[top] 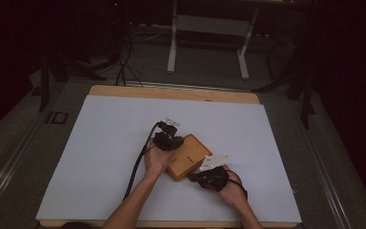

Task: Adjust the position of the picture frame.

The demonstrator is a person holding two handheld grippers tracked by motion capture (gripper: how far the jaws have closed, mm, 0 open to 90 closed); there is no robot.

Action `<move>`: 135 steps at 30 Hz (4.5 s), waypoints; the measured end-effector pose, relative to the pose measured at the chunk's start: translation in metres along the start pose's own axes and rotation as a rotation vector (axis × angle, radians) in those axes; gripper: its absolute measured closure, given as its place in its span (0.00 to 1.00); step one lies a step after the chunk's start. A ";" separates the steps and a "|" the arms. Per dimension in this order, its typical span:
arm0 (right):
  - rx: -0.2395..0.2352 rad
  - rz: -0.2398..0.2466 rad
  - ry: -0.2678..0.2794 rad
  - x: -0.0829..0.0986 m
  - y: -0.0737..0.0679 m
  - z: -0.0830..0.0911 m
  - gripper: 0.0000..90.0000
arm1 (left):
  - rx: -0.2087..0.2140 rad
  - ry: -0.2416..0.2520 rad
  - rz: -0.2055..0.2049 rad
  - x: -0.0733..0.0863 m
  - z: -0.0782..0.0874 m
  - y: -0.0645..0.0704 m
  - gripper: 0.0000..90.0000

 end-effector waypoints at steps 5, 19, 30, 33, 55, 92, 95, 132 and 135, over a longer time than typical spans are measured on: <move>-0.029 0.029 -0.001 -0.005 -0.014 -0.008 1.00 | 0.041 0.001 -0.007 0.003 -0.005 0.006 0.93; 0.021 0.023 0.040 -0.005 0.001 0.012 1.00 | 0.099 -0.010 -0.098 0.012 -0.012 0.015 0.93; 0.315 -0.157 0.036 0.018 0.069 0.042 1.00 | 0.099 -0.009 -0.119 0.013 -0.012 0.016 0.93; 0.339 -0.224 0.022 0.027 0.082 0.040 1.00 | 0.107 -0.006 -0.122 0.013 -0.012 0.016 0.93; 0.270 -0.251 -0.027 0.031 0.062 0.035 1.00 | 0.136 -0.003 -0.137 0.014 -0.010 0.018 0.93; 0.235 -0.220 -0.052 0.033 0.051 0.034 1.00 | 0.175 -0.004 -0.188 0.020 -0.008 0.022 0.91; 0.236 -0.221 -0.052 0.033 0.051 0.034 1.00 | 0.177 -0.005 -0.186 0.021 -0.008 0.022 0.91; 0.299 -0.233 -0.013 0.033 0.060 0.039 0.81 | 0.152 0.100 -0.110 0.038 0.045 0.003 0.65; 0.300 -0.233 -0.008 0.032 0.060 0.039 0.79 | 0.148 0.110 -0.111 0.041 0.050 0.001 0.66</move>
Point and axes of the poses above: each handheld gripper's, and its own axes: z roughly backward along the jaws, x roughly out of its underside, y roughly to its right, the point moved 5 cm from there along -z, roughly forward along the jaws, and after that the axes turned 7 degrees about x, right-handed, at the moved point
